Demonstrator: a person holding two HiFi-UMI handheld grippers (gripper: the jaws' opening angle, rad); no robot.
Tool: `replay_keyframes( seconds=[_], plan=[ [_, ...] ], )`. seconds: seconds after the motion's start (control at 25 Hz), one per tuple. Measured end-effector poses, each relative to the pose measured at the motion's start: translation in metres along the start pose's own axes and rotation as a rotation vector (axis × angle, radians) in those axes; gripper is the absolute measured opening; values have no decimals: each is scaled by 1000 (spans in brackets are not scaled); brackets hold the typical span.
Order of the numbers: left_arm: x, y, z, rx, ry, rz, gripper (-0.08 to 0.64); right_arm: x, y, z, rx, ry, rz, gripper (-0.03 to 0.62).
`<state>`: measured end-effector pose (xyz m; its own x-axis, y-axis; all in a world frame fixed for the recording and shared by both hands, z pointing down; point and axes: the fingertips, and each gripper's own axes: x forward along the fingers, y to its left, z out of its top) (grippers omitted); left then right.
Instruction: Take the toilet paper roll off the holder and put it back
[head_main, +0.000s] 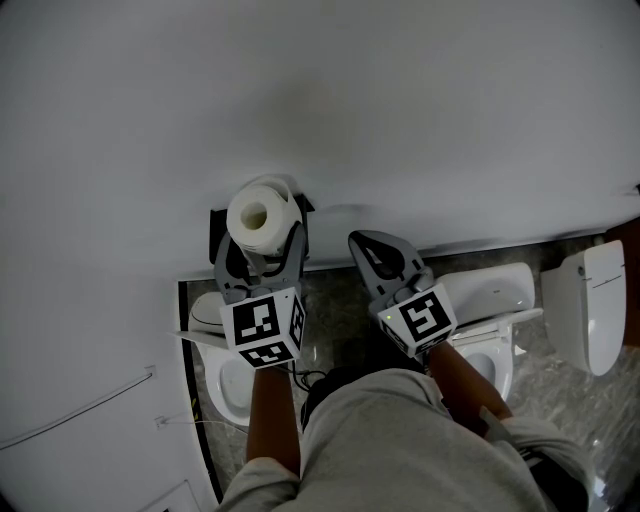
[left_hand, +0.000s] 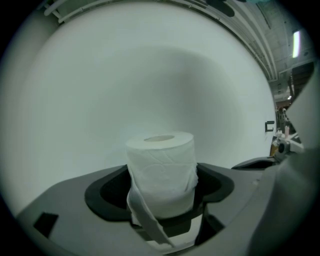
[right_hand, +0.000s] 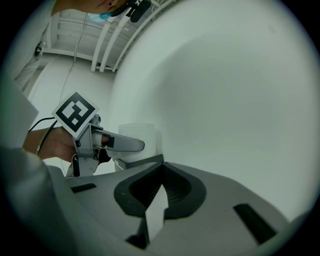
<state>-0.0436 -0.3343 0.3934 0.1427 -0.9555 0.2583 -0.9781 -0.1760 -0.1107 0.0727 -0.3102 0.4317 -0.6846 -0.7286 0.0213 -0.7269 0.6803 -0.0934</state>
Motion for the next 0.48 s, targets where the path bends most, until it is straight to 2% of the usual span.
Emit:
replay_keyframes(
  seconds=[0.28,0.48],
  plan=[
    [-12,-2,-8,0,2,-35,390,-1,8,-1,3,11,-15,5],
    [-31,3,-11,-18,-20,-71,390,-2,26,3,-38,27,-16,5]
  ],
)
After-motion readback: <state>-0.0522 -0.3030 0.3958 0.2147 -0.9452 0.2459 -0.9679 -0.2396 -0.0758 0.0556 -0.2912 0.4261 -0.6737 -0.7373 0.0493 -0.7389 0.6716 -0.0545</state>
